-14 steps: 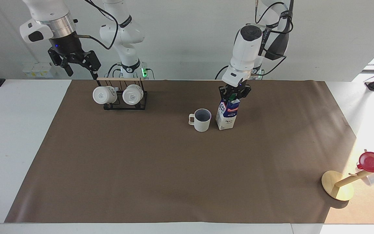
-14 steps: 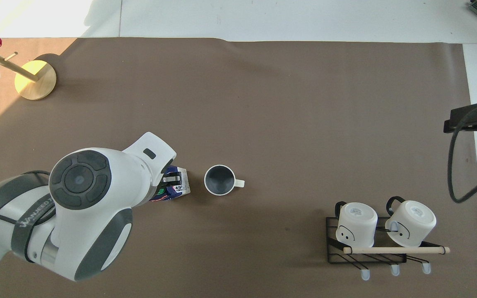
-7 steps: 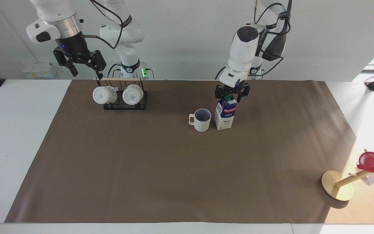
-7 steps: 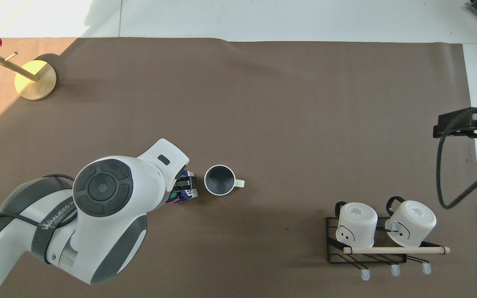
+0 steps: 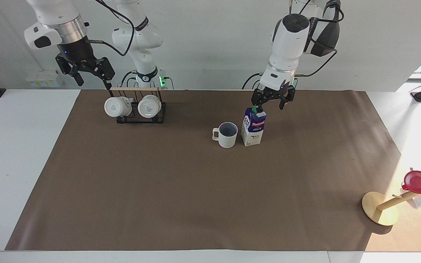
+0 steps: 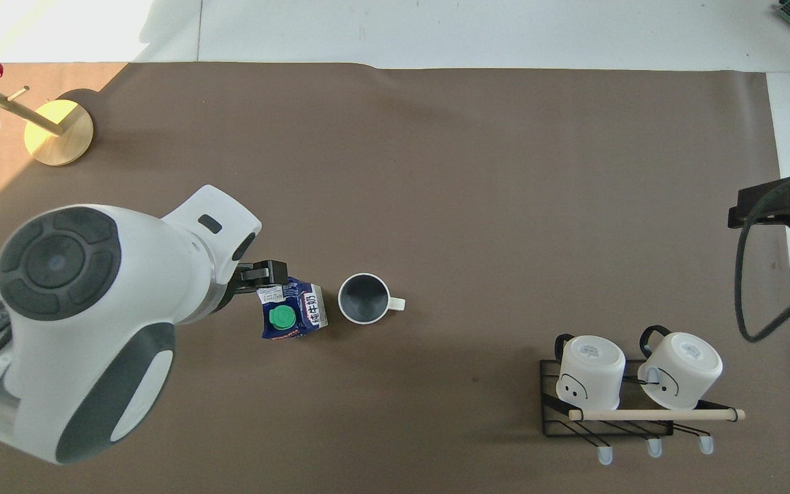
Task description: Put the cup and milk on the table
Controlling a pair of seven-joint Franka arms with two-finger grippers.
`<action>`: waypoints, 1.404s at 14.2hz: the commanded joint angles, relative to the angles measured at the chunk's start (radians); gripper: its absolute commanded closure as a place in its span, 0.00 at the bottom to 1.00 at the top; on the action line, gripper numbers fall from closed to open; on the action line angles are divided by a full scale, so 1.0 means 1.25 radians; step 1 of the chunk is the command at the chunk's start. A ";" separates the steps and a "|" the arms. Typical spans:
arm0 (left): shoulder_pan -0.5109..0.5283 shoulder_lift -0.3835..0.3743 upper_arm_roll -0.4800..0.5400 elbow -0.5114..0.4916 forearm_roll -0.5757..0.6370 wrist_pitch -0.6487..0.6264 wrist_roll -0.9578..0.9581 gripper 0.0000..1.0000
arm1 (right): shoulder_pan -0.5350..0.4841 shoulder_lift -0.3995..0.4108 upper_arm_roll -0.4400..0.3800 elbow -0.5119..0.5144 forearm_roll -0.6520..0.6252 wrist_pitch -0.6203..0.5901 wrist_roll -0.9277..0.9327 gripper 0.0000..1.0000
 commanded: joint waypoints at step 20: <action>0.228 -0.014 0.006 0.268 0.000 -0.346 0.384 0.00 | 0.001 -0.016 -0.006 -0.017 0.011 -0.005 -0.015 0.00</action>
